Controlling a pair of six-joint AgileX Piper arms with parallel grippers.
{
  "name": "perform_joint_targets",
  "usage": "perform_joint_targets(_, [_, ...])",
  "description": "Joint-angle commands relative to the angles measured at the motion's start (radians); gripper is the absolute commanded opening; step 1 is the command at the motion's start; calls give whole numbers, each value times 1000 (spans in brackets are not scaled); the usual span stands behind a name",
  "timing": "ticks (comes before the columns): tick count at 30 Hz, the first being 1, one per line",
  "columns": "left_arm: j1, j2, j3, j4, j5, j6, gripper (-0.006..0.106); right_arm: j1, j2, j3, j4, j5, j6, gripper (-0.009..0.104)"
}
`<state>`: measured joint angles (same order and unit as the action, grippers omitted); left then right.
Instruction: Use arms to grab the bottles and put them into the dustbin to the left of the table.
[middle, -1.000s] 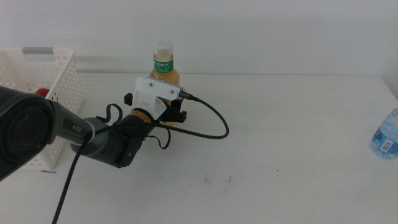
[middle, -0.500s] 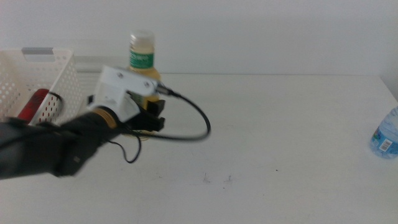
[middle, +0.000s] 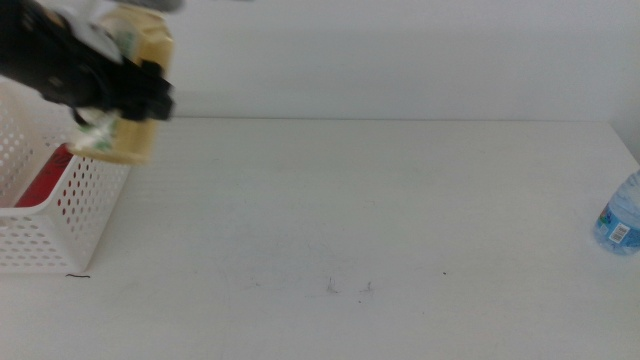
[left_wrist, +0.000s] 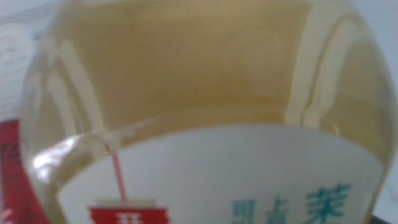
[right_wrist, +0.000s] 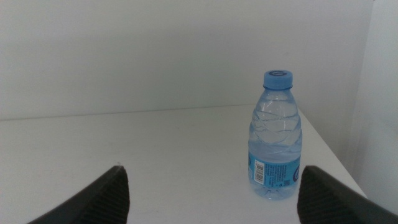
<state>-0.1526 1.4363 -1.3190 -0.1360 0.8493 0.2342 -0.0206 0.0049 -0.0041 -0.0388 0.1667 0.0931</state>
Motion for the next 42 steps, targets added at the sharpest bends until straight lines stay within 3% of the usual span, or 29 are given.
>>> perform_joint_targets(1, [89,32,-101,-36,68,56,-2,-7,-5,4,-7,-10,-4,88])
perform_joint_targets(12, [426,325,-429,-29,345,149,-2,-7,-5,4,-7,-10,-4,88])
perform_joint_targets(34, [460,635,-459,-20,372,267,0,-7,-5,4,-7,-10,-4,88])
perform_joint_targets(37, [460,651,-459,-34,372,289,8,-7,-5,4,-7,-10,-4,88])
perform_joint_targets(40, [460,651,-459,-37,372,291,29,-7,-5,4,-7,-10,-4,88])
perform_joint_targets(41, [460,651,-459,-37,372,291,39,-7,-5,4,-7,-10,-4,88])
perform_joint_targets(42, [460,651,-460,-37,372,294,60,-7,-5,4,-7,-10,-4,88])
